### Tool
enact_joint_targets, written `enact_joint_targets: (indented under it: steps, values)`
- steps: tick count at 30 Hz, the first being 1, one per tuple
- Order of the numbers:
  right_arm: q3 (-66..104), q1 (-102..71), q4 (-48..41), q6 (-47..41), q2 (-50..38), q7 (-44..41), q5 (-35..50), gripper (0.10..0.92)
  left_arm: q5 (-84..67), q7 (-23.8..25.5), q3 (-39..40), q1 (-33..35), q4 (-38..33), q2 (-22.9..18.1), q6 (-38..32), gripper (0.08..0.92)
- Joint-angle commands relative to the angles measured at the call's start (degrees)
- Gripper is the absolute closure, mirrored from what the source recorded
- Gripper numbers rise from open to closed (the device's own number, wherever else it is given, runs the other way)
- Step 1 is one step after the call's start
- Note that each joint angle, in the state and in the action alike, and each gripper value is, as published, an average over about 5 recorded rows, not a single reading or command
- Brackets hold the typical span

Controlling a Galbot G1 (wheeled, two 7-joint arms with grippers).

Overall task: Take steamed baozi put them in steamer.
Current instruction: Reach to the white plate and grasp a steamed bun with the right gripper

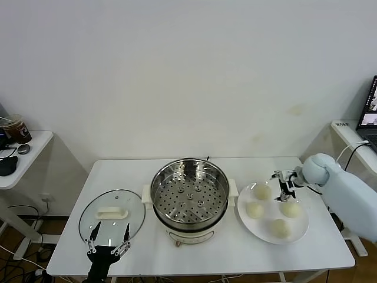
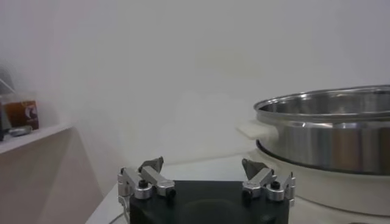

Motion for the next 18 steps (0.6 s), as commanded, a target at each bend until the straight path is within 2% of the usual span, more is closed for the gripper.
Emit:
enact_joint_targets:
  steps: [1, 8, 11, 18]
  values:
    - [-4.8, 4.1, -5.6, -0.3, 4.4, -0.3, -0.4, 0.203, 0.2, 0.0, -0.6, -0.1, -0.2, 0.2, -0.1, 0.177]
    - [-4.8, 3.5, -7.3, -0.4, 5.8, -0.2, -1.7, 0.207, 0.1, 0.0, -0.8, -0.2, -0.3, 0.2, -0.1, 0.177]
    - [-5.0, 3.1, -7.3, -0.6, 6.0, -0.2, -2.2, 0.233, 0.1, 0.0, -0.8, -0.2, -0.3, 0.1, -0.1, 0.177]
    - [-5.0, 3.0, -7.3, -1.1, 6.4, 0.0, -2.1, 0.380, 0.1, 0.0, -0.7, -0.5, -0.3, 0.0, -0.1, 0.177]
